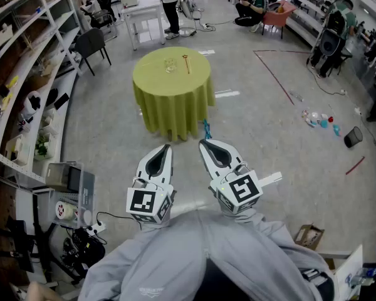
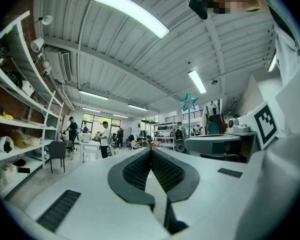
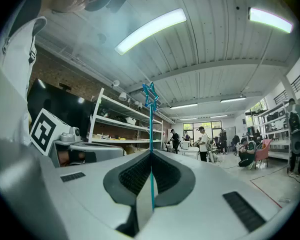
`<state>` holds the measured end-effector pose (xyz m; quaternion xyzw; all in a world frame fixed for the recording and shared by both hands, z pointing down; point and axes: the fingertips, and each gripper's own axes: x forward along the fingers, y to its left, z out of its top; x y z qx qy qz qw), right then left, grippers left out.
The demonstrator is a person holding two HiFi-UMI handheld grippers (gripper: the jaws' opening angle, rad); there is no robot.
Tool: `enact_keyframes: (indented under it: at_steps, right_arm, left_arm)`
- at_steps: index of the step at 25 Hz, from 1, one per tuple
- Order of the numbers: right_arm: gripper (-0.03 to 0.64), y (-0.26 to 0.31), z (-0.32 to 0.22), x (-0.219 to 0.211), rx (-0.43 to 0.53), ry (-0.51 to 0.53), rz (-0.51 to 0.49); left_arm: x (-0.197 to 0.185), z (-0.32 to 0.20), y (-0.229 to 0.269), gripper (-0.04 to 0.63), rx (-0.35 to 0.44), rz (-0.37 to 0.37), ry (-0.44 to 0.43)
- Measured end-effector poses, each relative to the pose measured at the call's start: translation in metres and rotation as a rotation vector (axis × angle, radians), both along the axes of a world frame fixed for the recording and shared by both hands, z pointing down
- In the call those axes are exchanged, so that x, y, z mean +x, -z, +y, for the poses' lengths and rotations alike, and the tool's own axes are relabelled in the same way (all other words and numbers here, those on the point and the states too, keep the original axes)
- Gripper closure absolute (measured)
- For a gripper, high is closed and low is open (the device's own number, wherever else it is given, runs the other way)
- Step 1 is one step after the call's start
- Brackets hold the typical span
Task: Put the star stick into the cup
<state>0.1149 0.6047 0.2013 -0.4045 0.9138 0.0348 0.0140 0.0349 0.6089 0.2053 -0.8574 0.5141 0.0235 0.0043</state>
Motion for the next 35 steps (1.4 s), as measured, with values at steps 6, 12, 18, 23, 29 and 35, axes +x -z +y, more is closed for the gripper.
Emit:
enact_keyframes:
  at_steps: [6,12,18,23,29,35]
  right_arm:
    - [0.583,0.002,-0.007,0.012,0.008,0.011,0.000]
    - [0.582,0.003,-0.022,0.029,0.010,0.011,-0.032]
    - [0.581,-0.013,-0.035,0.043,-0.025,0.023,-0.046]
    - [0.581,-0.020,-0.045,0.040,-0.045,0.056,-0.042]
    - [0.581,-0.036,-0.083,0.029,-0.061,0.061,-0.044]
    - [0.581,-0.046,-0.146,0.006,-0.077,0.044,-0.028]
  left_arm:
    - [0.017,-0.009,-0.003,0.578,0.003,-0.013,0.002]
    - [0.031,-0.022,-0.007,0.578,-0.006,-0.005,0.015]
    - [0.046,-0.033,-0.019,0.578,-0.021,-0.009,0.021]
    - [0.044,-0.046,-0.026,0.578,-0.049,-0.010,0.036]
    - [0.032,-0.086,-0.043,0.578,-0.070,0.005,0.033]
    - [0.007,-0.149,-0.055,0.578,-0.087,0.011,0.015]
